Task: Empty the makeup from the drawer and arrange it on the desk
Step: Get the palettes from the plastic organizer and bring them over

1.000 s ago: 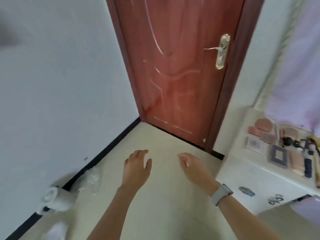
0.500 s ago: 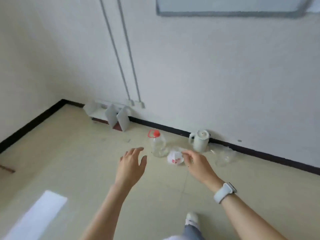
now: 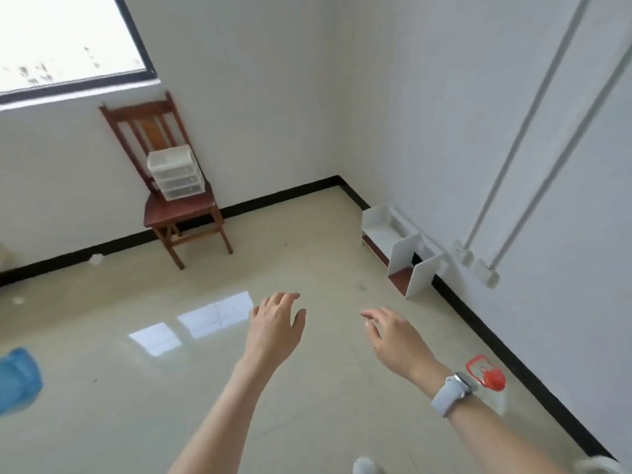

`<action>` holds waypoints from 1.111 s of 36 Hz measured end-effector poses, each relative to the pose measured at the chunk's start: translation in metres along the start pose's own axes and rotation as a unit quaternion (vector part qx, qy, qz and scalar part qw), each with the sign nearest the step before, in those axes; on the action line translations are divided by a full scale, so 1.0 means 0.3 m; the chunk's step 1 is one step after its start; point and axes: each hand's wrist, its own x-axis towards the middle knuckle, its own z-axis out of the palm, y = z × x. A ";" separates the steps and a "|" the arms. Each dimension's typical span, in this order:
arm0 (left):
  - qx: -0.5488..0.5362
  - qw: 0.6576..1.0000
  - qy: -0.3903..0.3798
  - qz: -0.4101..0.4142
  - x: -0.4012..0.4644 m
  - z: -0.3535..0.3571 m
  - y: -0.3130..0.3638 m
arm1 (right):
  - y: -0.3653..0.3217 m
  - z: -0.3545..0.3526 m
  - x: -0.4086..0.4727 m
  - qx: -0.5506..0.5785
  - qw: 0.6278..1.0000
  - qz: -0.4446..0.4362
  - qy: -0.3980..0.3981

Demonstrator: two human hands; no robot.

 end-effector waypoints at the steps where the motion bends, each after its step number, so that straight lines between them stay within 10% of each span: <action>1: 0.005 1.000 0.008 -0.007 0.057 -0.016 -0.013 | -0.010 -0.005 0.078 -0.011 1.000 -0.017 -0.003; 17: 0.055 0.983 0.022 -0.175 0.583 -0.116 -0.673 | -0.407 0.357 1.096 -0.165 0.955 -0.211 -0.125; 40: 0.031 0.977 -0.010 -0.212 1.844 -0.315 -1.699 | -1.013 0.890 2.501 -0.146 0.955 -0.158 -0.206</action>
